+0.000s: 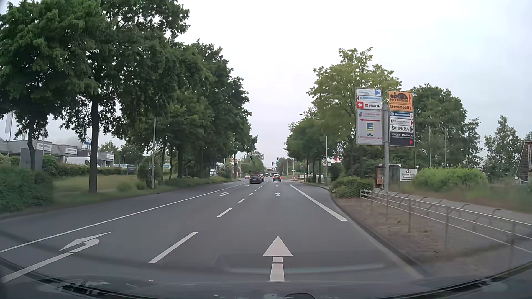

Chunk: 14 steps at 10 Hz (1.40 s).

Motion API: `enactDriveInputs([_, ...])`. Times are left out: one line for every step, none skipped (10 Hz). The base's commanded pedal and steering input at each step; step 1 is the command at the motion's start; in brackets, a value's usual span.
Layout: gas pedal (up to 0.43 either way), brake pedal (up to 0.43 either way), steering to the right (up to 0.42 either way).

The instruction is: Follow the waypoints while adhering to traffic rules and regulations

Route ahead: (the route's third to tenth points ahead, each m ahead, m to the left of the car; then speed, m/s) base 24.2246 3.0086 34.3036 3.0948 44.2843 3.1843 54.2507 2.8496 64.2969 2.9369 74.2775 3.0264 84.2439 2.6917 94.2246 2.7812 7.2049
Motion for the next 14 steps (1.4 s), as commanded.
enactDriveInputs([0.138,0.0,0.003])
enactDriveInputs([0.138,0.0,0.008])
enactDriveInputs([0.138,0.0,0.014])
enactDriveInputs([0.157,0.0,0.013])
enactDriveInputs([0.169,0.0,0.012])
enactDriveInputs([0.177,0.0,0.012])
enactDriveInputs([0.177,0.0,0.012])
enactDriveInputs([0.209,0.0,0.012])
enactDriveInputs([0.22,0.0,0.012])
enactDriveInputs([0.22,0.0,0.01])
enactDriveInputs([0.22,0.0,0.01])
enactDriveInputs([0.22,0.0,0.009])
enactDriveInputs([0.22,0.0,0.004])
enactDriveInputs([0.22,0.0,0.004])
